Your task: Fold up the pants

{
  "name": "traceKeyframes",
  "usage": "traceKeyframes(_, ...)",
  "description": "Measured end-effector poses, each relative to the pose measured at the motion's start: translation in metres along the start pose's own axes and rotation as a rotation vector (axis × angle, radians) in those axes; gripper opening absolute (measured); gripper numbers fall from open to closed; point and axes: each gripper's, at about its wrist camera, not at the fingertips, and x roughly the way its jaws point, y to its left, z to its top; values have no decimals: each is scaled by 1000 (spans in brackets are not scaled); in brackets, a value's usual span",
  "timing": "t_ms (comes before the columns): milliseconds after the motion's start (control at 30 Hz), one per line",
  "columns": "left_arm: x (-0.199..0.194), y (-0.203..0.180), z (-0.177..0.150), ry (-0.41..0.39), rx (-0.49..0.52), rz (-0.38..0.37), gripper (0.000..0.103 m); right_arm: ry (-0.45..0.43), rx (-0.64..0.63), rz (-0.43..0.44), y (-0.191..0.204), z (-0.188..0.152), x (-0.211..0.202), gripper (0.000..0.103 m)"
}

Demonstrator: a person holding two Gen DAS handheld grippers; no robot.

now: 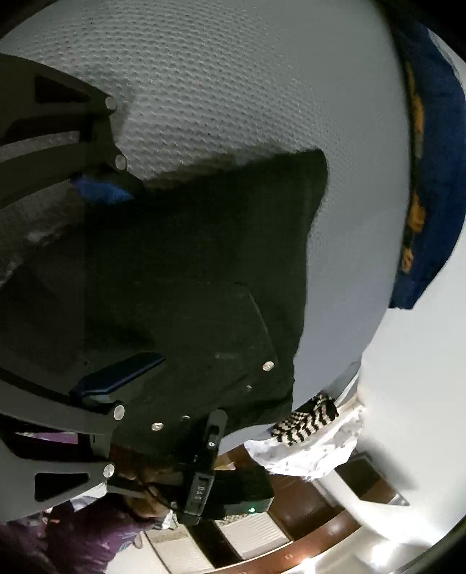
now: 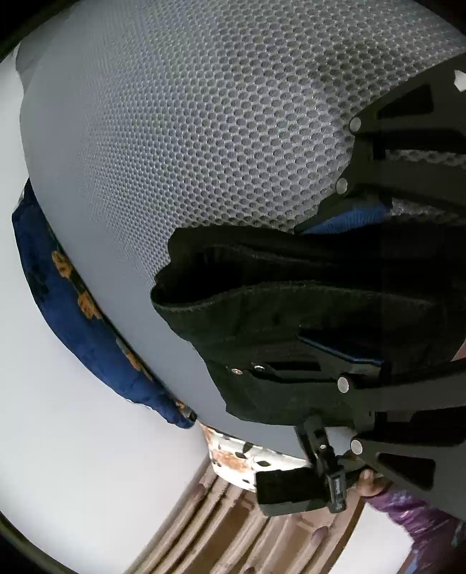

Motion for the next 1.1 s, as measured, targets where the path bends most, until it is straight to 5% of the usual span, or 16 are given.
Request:
traceKeyframes(33,1,0,1,-4,-11,-14,71,5,3,0,1,0,2,46)
traceKeyframes(133,-2,10,2,-20,-59,-18,33,4,26,15,0,-2,4,33)
traceKeyframes(200,-6,24,2,-40,-133,-70,27,-5,46,38,-1,-3,5,27)
traceKeyframes(367,-16,4,0,-107,-71,12,18,-42,50,49,2,-7,-2,23)
traceKeyframes(1100,-76,-6,-20,-216,-31,225,16,-57,87,102,39,-15,11,22)
